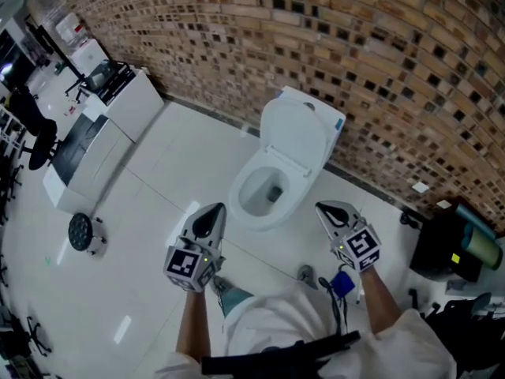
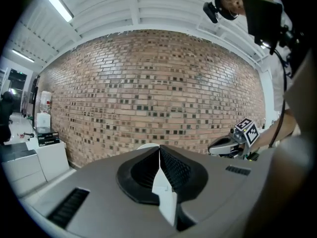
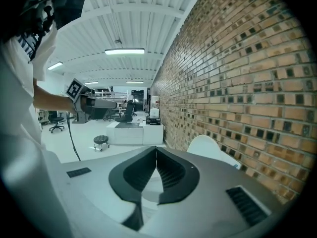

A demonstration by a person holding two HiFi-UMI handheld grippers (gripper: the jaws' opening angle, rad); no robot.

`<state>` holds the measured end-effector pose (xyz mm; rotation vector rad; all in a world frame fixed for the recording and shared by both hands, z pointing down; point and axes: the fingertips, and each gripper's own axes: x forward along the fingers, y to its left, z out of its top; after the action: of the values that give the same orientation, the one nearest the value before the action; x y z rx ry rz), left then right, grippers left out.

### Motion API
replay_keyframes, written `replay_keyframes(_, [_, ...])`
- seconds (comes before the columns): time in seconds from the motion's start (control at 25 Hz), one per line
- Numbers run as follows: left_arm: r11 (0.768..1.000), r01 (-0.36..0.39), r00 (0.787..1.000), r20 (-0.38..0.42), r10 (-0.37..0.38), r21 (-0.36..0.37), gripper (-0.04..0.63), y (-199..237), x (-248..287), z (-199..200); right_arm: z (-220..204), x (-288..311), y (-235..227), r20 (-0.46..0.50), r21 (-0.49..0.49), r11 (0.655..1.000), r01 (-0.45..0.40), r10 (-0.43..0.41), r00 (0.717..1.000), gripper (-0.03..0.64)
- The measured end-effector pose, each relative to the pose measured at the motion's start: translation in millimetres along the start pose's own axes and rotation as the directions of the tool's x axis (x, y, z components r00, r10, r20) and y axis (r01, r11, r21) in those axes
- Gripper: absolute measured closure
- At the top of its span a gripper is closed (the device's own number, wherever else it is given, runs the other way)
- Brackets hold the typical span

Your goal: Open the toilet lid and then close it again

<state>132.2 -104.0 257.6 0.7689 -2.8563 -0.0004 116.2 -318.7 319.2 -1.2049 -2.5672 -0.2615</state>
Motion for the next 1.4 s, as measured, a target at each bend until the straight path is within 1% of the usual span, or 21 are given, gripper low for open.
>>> replay_keyframes(0.16, [0.997, 0.048, 0.999, -0.009, -0.047, 0.063, 0.598, 76.1, -39.7, -11.8, 26.9, 62.0, 49.1, 0.009, 0.014, 0.998, 0.057, -0.057, 0.998, 0.618])
replay_keyframes(0.28, [0.993, 0.107, 0.994, -0.04, -0.105, 0.058, 0.598, 134.9, -72.6, -19.2, 47.1, 114.3, 88.6, 0.004, 0.033, 0.99, 0.135, -0.136, 0.991, 0.618])
replay_keyframes(0.36, [0.988, 0.14, 0.988, -0.078, -0.136, 0.056, 0.598, 172.9, -88.6, -19.6, 62.4, 144.7, 112.9, 0.012, 0.051, 0.985, 0.168, -0.168, 0.986, 0.618])
replay_keyframes(0.44, [0.983, 0.172, 0.982, -0.096, -0.166, 0.063, 0.598, 209.9, -101.0, -16.2, 78.7, 171.1, 133.8, 0.019, 0.061, 0.978, 0.2, -0.201, 0.979, 0.618])
replay_keyframes(0.56, [0.972, 0.22, 0.973, -0.094, -0.212, 0.082, 0.598, 260.4, -104.7, -8.8, 101.0, 206.8, 157.5, 0.025, 0.065, 0.967, 0.248, -0.25, 0.968, 0.618])
replay_keyframes(0.68, [0.953, 0.284, 0.957, -0.099, -0.274, 0.103, 0.598, 287.3, -82.2, -6.4, 110.4, 232.4, 160.9, 0.034, 0.08, 0.953, 0.291, -0.294, 0.955, 0.618])
replay_keyframes(0.84, [0.901, 0.404, 0.915, -0.087, -0.395, 0.16, 0.598, 302.1, -41.6, -3.0, 100.6, 263.2, 143.4, 0.019, 0.115, 0.919, 0.377, -0.382, 0.924, 0.618])
replay_keyframes(0.92, [0.88, 0.444, 0.896, -0.09, -0.435, 0.169, 0.598, 311.2, -23.4, -1.6, 97.8, 279.4, 130.9, 0.01, 0.127, 0.9, 0.417, -0.422, 0.907, 0.618])
replay_keyframes(1.0, [0.86, 0.483, 0.876, -0.107, -0.471, 0.166, 0.598, 322.8, -3.8, 1.8, 102.0, 296.3, 115.4, -0.009, 0.116, 0.884, 0.452, -0.454, 0.891, 0.618])
replay_keyframes(1.12, [0.823, 0.538, 0.843, -0.117, -0.525, 0.181, 0.598, 339.1, 25.7, 11.7, 117.4, 316.5, 95.6, -0.025, 0.092, 0.863, 0.497, -0.497, 0.868, 0.618])
replay_keyframes(1.16, [0.813, 0.554, 0.833, -0.115, -0.542, 0.179, 0.598, 343.5, 36.0, 14.7, 124.1, 321.7, 89.4, -0.026, 0.079, 0.857, 0.509, -0.509, 0.861, 0.618])
replay_keyframes(1.24, [0.785, 0.593, 0.805, -0.114, -0.582, 0.178, 0.598, 347.4, 56.2, 20.1, 137.0, 329.4, 76.7, -0.039, 0.034, 0.843, 0.536, -0.535, 0.844, 0.618])
replay_keyframes(1.4, [0.719, 0.674, 0.738, -0.13, -0.662, 0.169, 0.598, 346.0, 100.2, 26.0, 147.0, 345.5, 48.0, -0.114, -0.123, 0.809, 0.575, -0.587, 0.801, 0.618])
